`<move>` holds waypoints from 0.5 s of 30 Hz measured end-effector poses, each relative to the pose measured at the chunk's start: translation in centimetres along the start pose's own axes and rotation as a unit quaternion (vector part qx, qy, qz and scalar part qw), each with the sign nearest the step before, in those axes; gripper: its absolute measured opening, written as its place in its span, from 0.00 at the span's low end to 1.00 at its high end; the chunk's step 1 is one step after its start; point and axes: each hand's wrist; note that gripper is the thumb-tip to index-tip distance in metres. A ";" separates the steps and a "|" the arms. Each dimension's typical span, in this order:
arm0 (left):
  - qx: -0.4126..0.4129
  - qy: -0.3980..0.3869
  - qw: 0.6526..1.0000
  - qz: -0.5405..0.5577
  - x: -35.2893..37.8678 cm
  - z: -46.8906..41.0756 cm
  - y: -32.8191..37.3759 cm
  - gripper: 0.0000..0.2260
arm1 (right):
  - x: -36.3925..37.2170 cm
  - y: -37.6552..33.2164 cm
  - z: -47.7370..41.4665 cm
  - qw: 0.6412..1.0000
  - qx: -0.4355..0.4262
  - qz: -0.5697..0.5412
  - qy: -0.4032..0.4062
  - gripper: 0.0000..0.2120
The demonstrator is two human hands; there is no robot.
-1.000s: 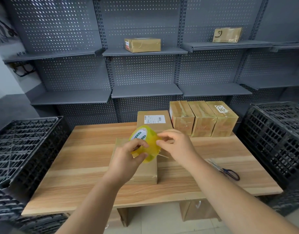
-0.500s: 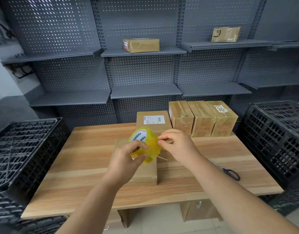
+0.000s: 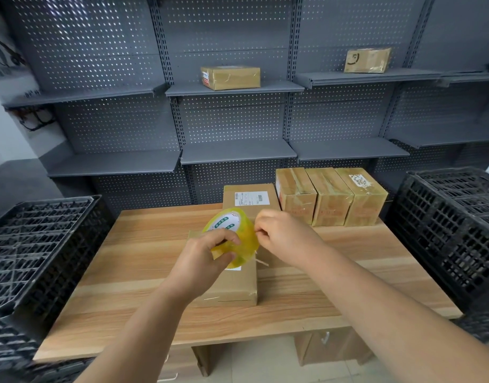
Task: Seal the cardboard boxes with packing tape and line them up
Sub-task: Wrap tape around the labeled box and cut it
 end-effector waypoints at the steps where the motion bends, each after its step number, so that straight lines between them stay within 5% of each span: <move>1: 0.002 0.001 1.000 -0.001 -0.1 -0.1 0.0 0.18 | -0.1 0.0 -0.1 1.000 0.004 0.004 0.006 0.08; 15: 0.005 -0.005 1.000 -0.007 -1.0 0.2 0.3 0.18 | 0.4 -0.6 -0.9 0.996 -0.037 0.064 0.047 0.05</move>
Point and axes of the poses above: each hand's wrist, its own z-axis away from the middle knuckle, its own x-axis out of the palm, y = z × x, and after that the axes turned 14 degrees about -y, right-handed
